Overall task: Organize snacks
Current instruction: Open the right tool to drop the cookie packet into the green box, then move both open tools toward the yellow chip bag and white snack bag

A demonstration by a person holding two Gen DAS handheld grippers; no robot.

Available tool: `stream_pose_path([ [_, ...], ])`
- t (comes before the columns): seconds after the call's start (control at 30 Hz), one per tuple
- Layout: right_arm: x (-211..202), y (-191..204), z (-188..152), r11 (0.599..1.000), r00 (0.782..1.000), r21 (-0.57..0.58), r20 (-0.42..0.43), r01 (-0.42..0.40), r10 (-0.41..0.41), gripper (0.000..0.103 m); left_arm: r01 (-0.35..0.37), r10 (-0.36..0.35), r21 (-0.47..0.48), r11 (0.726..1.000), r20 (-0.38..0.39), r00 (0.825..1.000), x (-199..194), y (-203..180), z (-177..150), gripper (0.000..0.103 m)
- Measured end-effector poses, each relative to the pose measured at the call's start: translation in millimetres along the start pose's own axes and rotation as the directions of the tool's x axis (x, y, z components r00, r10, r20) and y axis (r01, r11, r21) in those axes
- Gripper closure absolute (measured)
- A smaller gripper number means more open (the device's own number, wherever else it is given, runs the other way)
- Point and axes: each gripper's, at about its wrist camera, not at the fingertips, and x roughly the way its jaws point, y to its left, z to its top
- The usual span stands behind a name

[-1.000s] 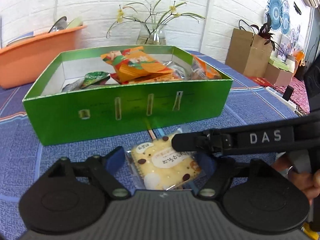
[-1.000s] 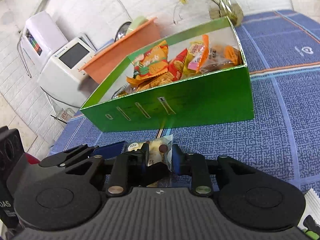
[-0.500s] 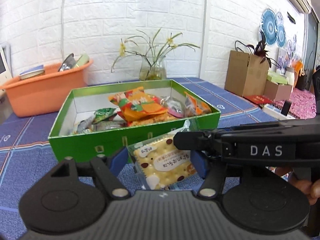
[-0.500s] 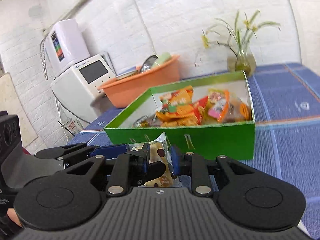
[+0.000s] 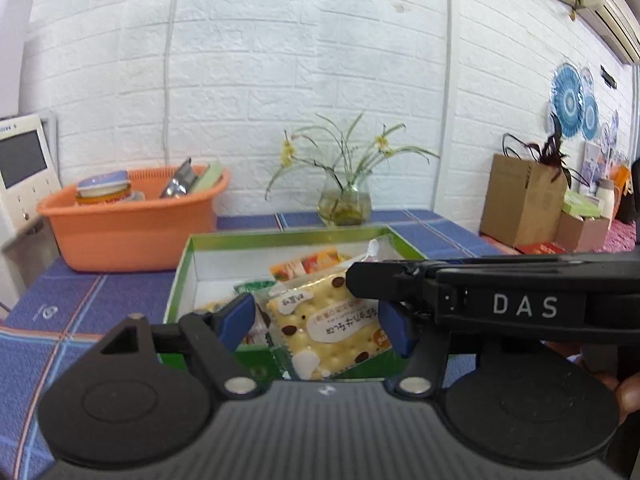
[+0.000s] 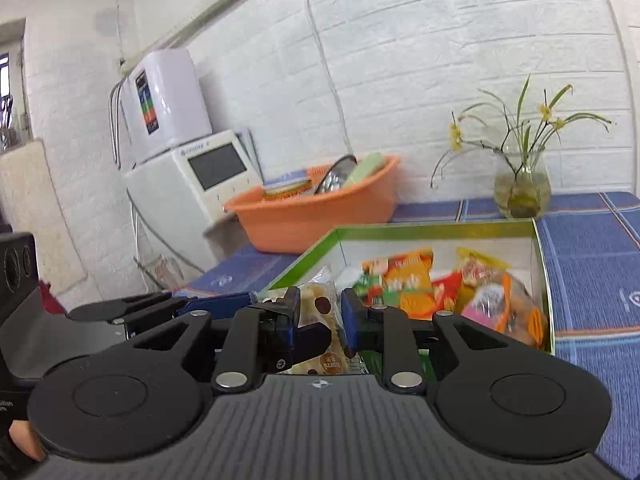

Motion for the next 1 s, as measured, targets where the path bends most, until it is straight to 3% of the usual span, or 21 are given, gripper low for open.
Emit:
stream_pose_path([
  [0.2, 9.6, -16.0, 11.1, 0.998, 0.986, 0.047, 0.161, 0.039, -0.046, 0.062, -0.062, 0.06, 0.07, 0.996, 0.037, 0.998, 31.1, -9.1, 31.0, 0.043],
  [0.33, 19.0, -28.3, 8.3, 0.999, 0.985, -0.003, 0.164, 0.052, -0.051, 0.061, -0.101, 0.096, 0.098, 0.99, 0.06, 0.994, 59.3, -20.0, 22.7, 0.043],
  [0.5, 35.7, -42.9, -0.6, 0.998, 0.989, 0.01, 0.134, 0.062, -0.063, 0.061, -0.166, 0.167, 0.146, 0.975, 0.006, 0.986, 90.9, -27.8, 14.5, 0.043],
  [0.57, 39.0, -46.7, -4.9, 0.998, 0.988, 0.03, 0.142, 0.056, -0.06, 0.052, -0.166, 0.17, 0.112, 0.98, -0.024, 0.985, 98.9, -20.7, 12.3, 0.04],
  [0.63, 39.2, -50.5, -6.9, 0.997, 0.988, 0.067, 0.146, 0.046, -0.056, 0.004, -0.178, 0.181, 0.066, 0.982, -0.036, 0.983, 102.0, -10.5, 11.1, 0.032],
  [0.67, 38.3, -51.1, -6.8, 0.995, 0.987, 0.082, 0.145, 0.054, -0.066, 0.0, -0.19, 0.192, 0.047, 0.981, -0.038, 0.981, 101.9, -5.4, 11.8, 0.031],
  [0.73, 34.1, -50.9, -4.8, 0.994, 0.984, 0.079, 0.155, 0.079, -0.091, 0.0, -0.215, 0.215, 0.012, 0.977, -0.028, 0.976, 98.2, 4.5, 13.9, 0.025],
  [1.0, 6.4, -43.0, 10.5, 0.992, 0.973, 0.026, 0.195, 0.123, -0.125, 0.0, -0.234, 0.235, -0.061, 0.97, 0.011, 0.972, 71.6, 20.1, 24.6, 0.024],
])
